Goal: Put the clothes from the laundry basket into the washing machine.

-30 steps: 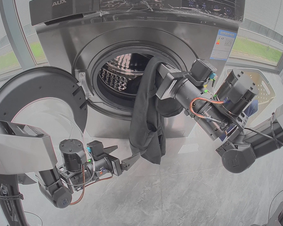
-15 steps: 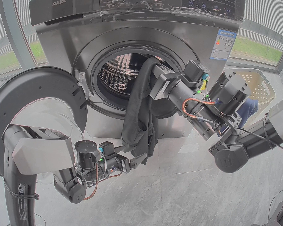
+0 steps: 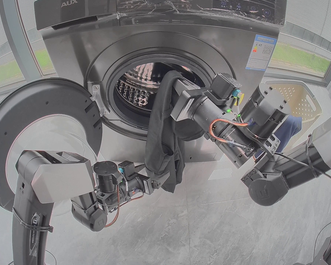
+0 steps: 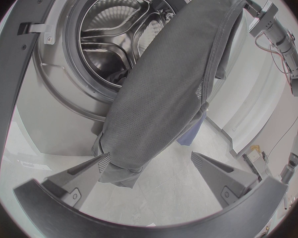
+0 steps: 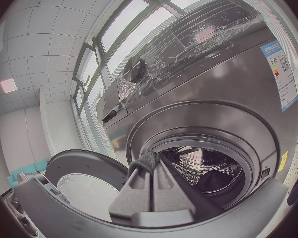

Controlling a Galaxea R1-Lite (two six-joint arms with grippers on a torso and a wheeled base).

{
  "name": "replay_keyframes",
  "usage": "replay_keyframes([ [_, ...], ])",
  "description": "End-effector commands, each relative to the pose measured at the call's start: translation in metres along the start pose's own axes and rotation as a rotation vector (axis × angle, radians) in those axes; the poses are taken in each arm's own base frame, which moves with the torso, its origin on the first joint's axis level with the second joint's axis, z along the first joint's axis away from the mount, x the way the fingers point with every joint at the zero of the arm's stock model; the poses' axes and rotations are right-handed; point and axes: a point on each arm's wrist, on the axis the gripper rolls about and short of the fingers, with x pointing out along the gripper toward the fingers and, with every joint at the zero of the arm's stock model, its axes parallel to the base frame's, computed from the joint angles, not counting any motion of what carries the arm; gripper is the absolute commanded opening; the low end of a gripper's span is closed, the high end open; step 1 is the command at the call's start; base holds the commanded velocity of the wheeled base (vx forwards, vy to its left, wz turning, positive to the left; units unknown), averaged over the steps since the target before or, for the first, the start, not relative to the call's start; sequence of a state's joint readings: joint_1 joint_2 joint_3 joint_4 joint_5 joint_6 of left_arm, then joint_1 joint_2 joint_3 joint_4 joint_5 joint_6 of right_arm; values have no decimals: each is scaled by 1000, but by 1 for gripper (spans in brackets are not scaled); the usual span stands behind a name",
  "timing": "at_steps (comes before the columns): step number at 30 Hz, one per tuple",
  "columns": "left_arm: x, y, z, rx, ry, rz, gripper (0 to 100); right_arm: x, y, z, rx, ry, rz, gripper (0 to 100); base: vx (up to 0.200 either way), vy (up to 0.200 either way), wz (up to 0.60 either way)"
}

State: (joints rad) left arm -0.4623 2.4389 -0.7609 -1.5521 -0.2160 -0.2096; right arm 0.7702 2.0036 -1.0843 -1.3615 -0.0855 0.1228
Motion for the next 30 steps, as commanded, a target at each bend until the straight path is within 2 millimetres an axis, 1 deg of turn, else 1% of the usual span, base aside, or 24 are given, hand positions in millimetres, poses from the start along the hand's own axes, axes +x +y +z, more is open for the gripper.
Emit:
replay_keyframes([
  [1,2,0,-4,-1,7,-3,100,0,0,0,0,0,-1,0,0,0,0],
  [7,9,4,-9,1,-1,3,100,0,0,0,0,0,-1,0,0,0,0],
  [8,10,5,-9,1,-2,9,0,0,0,0,0,0,-1,0,0,0,0],
  [12,14,6,-9,3,-16,14,0,0,0,-1,1,2,-1,0,0,0,0],
  [16,26,9,-1,2,-79,52,0,-1,0,-1,7,4,-10,0,0,0,0],
  [19,29,10,3,-1,-103,67,0,-1,-1,-2,8,7,-18,0,0,0,0],
  [26,26,9,-1,-9,-84,65,0,-3,-5,-2,21,7,-38,0,0,0,0],
  [28,18,7,-6,-10,-44,57,0,-2,-6,-2,19,8,-41,0,0,0,0],
  [29,17,7,-6,-9,-39,50,100,-2,-6,-2,19,8,-41,0,0,0,0],
  [30,15,5,-5,-9,-36,44,100,-2,-6,-3,19,10,-41,0,0,0,0],
])
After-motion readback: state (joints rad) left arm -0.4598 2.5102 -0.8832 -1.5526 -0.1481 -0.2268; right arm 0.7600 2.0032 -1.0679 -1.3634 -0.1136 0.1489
